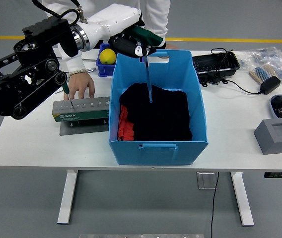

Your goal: Lift tool from toolbox,place it in box,lift tool from toolbox,place it in box

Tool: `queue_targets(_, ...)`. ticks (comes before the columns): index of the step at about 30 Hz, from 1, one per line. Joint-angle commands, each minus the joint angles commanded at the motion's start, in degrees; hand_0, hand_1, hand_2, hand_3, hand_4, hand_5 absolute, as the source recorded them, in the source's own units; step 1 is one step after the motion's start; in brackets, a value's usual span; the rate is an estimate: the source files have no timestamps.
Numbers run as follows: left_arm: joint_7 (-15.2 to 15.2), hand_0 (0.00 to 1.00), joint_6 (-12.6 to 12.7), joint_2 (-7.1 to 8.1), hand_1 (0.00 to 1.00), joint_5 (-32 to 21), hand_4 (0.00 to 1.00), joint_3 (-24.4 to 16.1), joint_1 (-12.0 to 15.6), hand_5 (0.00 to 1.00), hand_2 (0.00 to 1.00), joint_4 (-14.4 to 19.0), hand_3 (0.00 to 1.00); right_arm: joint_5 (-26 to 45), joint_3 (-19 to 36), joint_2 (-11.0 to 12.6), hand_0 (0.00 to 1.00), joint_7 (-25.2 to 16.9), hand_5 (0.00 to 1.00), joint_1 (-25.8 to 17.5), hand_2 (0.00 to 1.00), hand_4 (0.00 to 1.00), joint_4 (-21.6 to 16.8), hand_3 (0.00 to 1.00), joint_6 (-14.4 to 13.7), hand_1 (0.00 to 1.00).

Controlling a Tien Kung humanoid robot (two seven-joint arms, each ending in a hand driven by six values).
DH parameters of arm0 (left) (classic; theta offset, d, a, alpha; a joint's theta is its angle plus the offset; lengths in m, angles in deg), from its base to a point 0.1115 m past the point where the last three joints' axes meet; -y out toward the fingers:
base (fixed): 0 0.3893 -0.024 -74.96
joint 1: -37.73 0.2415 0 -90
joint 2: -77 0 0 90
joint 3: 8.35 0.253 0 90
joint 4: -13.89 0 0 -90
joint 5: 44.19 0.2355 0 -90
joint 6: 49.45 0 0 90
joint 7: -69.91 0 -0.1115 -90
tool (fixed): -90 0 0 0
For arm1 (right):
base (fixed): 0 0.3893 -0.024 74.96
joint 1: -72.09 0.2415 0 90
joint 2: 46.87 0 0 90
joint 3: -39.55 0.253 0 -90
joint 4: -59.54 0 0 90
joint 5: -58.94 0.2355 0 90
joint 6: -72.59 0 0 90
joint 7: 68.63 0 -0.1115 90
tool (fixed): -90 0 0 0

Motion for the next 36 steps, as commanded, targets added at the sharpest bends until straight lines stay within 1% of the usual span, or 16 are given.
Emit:
queue_targets(2, -0.85, 0.183, -1.06, -0.83, 0.002, -2.05, 0.703, 2.55, -0.29, 0.472, 0.008, -1.73, 0.033, 0.0, -0.15, 0.11, 0.709, -0.04, 0.692, 0.22, 0.755, 0.851, 0.0, 0.594, 0.04, 0.693)
queue_targets(6, -2.09, 0.183, -1.78, -2.01, 0.002, -6.47, 0.703, 6.51, -0.59, 0.472, 0.008, -3.47, 0.033, 0.14, -0.34, 0.18, 0.709, -0.11, 0.692, 0.44, 0.755, 0.851, 0.03, 0.594, 0.04, 0.693)
queue_targets(9, -2.38, 0.184, -3.9, -2.86, 0.002, -10.89, 0.701, 11.23, -1.08, 0.459, 0.021, -5.31, 0.041, -0.26, -0.23, 0.3, 0.71, -0.05, 0.691, 0.69, 0.755, 0.85, 0.06, 0.593, 0.16, 0.693)
queue_targets(13, -1.5, 0.184, -6.23, -4.0, 0.002, -13.37, 0.701, 13.27, -0.56, 0.459, 0.021, -6.47, 0.041, -0.78, 0.1, 0.41, 0.71, 0.09, 0.691, 1.01, 0.755, 0.85, 0.06, 0.593, 0.26, 0.693)
queue_targets(14, -1.15, 0.278, -6.72, -4.23, 0.096, -13.88, 0.699, 13.37, -0.47, 0.44, 0.158, -6.64, 0.217, -0.91, 0.19, 0.42, 0.709, 0.12, 0.69, 1.05, 0.754, 0.85, 0.06, 0.592, 0.27, 0.693)
queue_targets(16, -0.13, 0.278, -7.99, -4.84, 0.096, -15.21, 0.699, 13.71, -0.3, 0.44, 0.158, -7.09, 0.217, -1.55, 0.61, 0.49, 0.709, 0.25, 0.69, 1.18, 0.754, 0.85, 0.06, 0.592, 0.34, 0.693)
queue_targets(19, 0.13, 0.278, -8.58, -5.58, 0.096, -16.59, 0.699, 14.37, -0.03, 0.44, 0.158, -7.85, 0.217, -2.24, 1.11, 0.56, 0.709, 0.39, 0.69, 1.36, 0.754, 0.85, 0.06, 0.592, 0.4, 0.693)
queue_targets(20, 0.03, 0.434, -8.62, -6.02, 0.389, -16.99, 0.743, 14.72, 0.14, 0.431, 0.452, -8.35, 0.523, -2.35, 1.16, 0.62, 0.709, 0.43, 0.69, 1.45, 0.754, 0.851, 0.06, 0.593, 0.41, 0.691)
queue_targets(22, -0.09, 0.434, -8.5, -6.52, 0.389, -17.24, 0.743, 15.01, 0.32, 0.431, 0.452, -8.91, 0.523, -2.48, 1.14, 0.69, 0.709, 0.48, 0.69, 1.55, 0.754, 0.851, 0.06, 0.593, 0.44, 0.691)
queue_targets(25, -1.07, 0.434, -7.32, -7.31, 0.389, -16.95, 0.743, 14.85, 0.41, 0.431, 0.452, -9.66, 0.523, -2.56, 0.84, 0.8, 0.709, 0.54, 0.69, 1.67, 0.754, 0.851, 0.06, 0.593, 0.45, 0.691)
queue_targets(26, -1.29, 0.575, -7.06, -7.41, 0.599, -16.88, 0.904, 14.76, 0.41, 0.525, 0.681, -9.74, 0.628, -2.56, 0.81, 0.81, 0.709, 0.54, 0.69, 1.68, 0.754, 0.852, 0.06, 0.593, 0.45, 0.691)
queue_targets(29, -3.59, 0.575, -3.93, -8.05, 0.599, -16.13, 0.904, 13.5, 0.27, 0.525, 0.681, -10.22, 0.628, -2.76, 0.4, 0.92, 0.709, 0.62, 0.69, 1.87, 0.754, 0.852, 0.03, 0.593, 0.5, 0.691)
queue_targets(30, -4.22, 0.575, -2.81, -8.2, 0.599, -15.83, 0.904, 13.1, 0.24, 0.525, 0.681, -10.29, 0.628, -2.93, 0.42, 0.94, 0.709, 0.67, 0.69, 1.89, 0.754, 0.852, 0.0, 0.593, 0.51, 0.691)
queue_targets(31, -5.33, 0.575, -0.91, -8.38, 0.599, -14.98, 0.904, 12.32, 0.24, 0.525, 0.681, -10.35, 0.628, -3.19, 0.44, 0.99, 0.709, 0.76, 0.69, 1.89, 0.754, 0.852, -0.07, 0.593, 0.53, 0.691)
queue_targets(32, -6.24, 0.766, 0.61, -8.51, 0.754, -14.08, 0.945, 11.44, 0.34, 0.538, 0.855, -10.35, 0.784, -3.38, 0.49, 1.03, 0.709, 0.83, 0.69, 1.9, 0.754, 0.852, -0.12, 0.593, 0.54, 0.69)
queue_targets(36, -10.31, 0.766, 7.1, -8.66, 0.754, -13.2, 0.945, 6.21, 1.57, 0.538, 0.855, -9.93, 0.784, -3.29, 0.16, 1.13, 0.709, 0.86, 0.69, 1.84, 0.754, 0.852, -0.23, 0.593, 0.45, 0.69)
